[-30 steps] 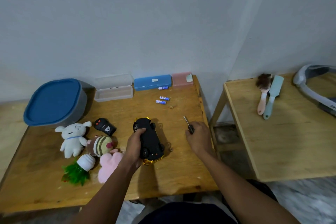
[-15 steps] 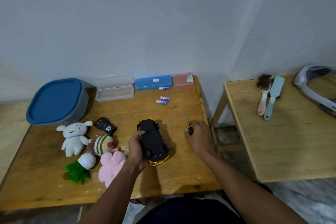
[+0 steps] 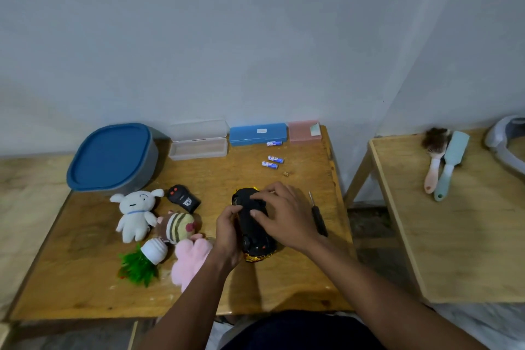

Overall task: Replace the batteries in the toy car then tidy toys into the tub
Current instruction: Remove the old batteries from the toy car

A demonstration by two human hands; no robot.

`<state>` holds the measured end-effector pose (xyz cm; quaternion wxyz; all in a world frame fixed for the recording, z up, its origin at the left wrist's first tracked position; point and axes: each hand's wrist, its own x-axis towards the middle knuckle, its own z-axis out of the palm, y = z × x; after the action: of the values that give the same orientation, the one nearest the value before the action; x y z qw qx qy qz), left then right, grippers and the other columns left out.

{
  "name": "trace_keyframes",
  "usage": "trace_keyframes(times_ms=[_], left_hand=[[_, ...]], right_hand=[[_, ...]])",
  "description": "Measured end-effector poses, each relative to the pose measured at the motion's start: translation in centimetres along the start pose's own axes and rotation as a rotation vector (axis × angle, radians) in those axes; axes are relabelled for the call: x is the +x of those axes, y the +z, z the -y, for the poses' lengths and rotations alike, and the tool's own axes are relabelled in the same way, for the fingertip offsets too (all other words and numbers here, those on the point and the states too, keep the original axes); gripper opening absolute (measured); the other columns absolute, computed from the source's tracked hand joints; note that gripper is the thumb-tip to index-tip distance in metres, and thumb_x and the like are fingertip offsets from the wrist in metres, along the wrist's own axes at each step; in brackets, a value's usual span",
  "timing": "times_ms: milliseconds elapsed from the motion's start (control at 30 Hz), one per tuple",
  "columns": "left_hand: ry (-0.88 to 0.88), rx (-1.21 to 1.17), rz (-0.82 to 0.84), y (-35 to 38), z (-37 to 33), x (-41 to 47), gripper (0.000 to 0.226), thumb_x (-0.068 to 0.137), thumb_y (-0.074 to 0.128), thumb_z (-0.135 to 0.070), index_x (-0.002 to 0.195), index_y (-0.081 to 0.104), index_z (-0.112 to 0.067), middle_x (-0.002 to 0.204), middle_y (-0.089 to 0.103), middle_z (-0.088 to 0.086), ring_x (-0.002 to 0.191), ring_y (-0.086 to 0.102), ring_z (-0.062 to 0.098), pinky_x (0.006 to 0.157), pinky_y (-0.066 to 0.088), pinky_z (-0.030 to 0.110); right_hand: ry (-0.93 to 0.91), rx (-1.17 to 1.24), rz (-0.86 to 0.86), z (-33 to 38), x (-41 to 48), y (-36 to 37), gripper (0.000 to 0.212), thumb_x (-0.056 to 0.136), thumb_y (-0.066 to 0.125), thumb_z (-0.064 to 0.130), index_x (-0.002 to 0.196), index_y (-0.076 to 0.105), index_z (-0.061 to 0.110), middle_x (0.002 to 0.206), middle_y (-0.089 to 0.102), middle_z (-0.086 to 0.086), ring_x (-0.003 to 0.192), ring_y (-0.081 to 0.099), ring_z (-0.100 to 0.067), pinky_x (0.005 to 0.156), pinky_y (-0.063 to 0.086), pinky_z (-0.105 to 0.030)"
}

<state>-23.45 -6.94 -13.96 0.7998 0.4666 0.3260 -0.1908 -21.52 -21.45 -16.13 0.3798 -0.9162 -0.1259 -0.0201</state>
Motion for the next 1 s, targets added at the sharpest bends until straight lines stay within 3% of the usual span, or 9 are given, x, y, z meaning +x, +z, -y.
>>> trace_keyframes(times_ms=[67,233,467,600,700,767,900,1000], left_hand=[[0.008,-0.024,-0.001,-0.2,-0.3,0.3,0.047,0.094,0.041,-0.027,0.127,0.063,-0.003,0.114,0.066,0.023,0.099,0.065,0.036,0.084,0.051,0.044],[0.009,-0.019,0.016,-0.9,-1.1,0.8,0.041,0.096,0.037,-0.026,0.112,0.069,-0.005,0.097,0.071,0.019,0.089,0.068,0.031,0.078,0.052,0.040],[-0.004,0.006,-0.020,-1.3,-1.4,1.4,0.040,0.094,0.044,-0.025,0.119,0.064,-0.001,0.104,0.064,0.022,0.092,0.063,0.034,0.075,0.052,0.041],[0.014,-0.041,-0.035,-2.1,-2.1,2.3,0.038,0.096,0.042,-0.028,0.112,0.067,-0.003,0.097,0.068,0.019,0.081,0.069,0.028,0.066,0.058,0.033],[0.043,-0.056,0.005,-2.9,-3.2,2.9,0.041,0.100,0.036,-0.027,0.105,0.069,-0.004,0.086,0.074,0.013,0.071,0.072,0.023,0.061,0.060,0.028],[0.066,-0.068,0.029,-3.2,-4.0,3.1,0.042,0.101,0.034,-0.027,0.102,0.071,-0.005,0.083,0.075,0.012,0.069,0.072,0.023,0.062,0.060,0.028],[0.096,-0.105,-0.014,-4.1,-5.0,3.1,0.038,0.098,0.041,-0.029,0.107,0.066,-0.002,0.083,0.071,0.014,0.071,0.069,0.028,0.066,0.060,0.036],[0.086,-0.125,-0.026,-5.3,-4.9,3.0,0.037,0.094,0.050,-0.028,0.114,0.064,0.000,0.091,0.068,0.016,0.077,0.066,0.032,0.068,0.061,0.040]], right_hand=[[-0.019,0.025,0.049,0.7,0.1,0.7,0.040,0.089,0.059,0.050,0.128,0.061,0.039,0.122,0.050,0.011,0.117,0.042,-0.008,0.097,0.033,-0.024],[0.003,0.110,0.089,1.2,0.1,1.4,0.037,0.090,0.061,0.046,0.127,0.063,0.039,0.132,0.048,0.012,0.123,0.039,-0.007,0.102,0.033,-0.025],[0.091,0.125,0.295,2.5,2.5,0.2,0.029,0.086,0.070,0.034,0.114,0.062,0.031,0.135,0.039,0.010,0.124,0.025,-0.011,0.099,0.024,-0.023],[0.106,0.209,0.301,3.1,3.5,-0.8,0.022,0.084,0.074,0.026,0.100,0.059,0.025,0.119,0.052,0.009,0.110,0.037,-0.007,0.079,0.026,-0.004],[0.121,0.362,0.311,3.6,3.8,-1.1,0.016,0.087,0.069,0.009,0.098,0.063,0.018,0.102,0.063,0.003,0.088,0.053,0.004,0.071,0.038,-0.005],[0.166,0.471,0.256,3.6,4.3,-0.8,0.019,0.087,0.067,0.000,0.098,0.066,0.016,0.096,0.066,0.000,0.081,0.056,0.001,0.071,0.044,-0.007],[0.367,0.499,0.003,1.8,5.3,0.7,0.025,0.087,0.064,-0.006,0.103,0.071,0.013,0.095,0.067,0.004,0.090,0.063,-0.009,0.078,0.051,-0.016],[0.492,0.301,0.112,0.1,5.1,2.0,0.030,0.089,0.060,-0.001,0.110,0.072,0.018,0.091,0.064,0.010,0.093,0.063,-0.013,0.070,0.048,-0.019]])
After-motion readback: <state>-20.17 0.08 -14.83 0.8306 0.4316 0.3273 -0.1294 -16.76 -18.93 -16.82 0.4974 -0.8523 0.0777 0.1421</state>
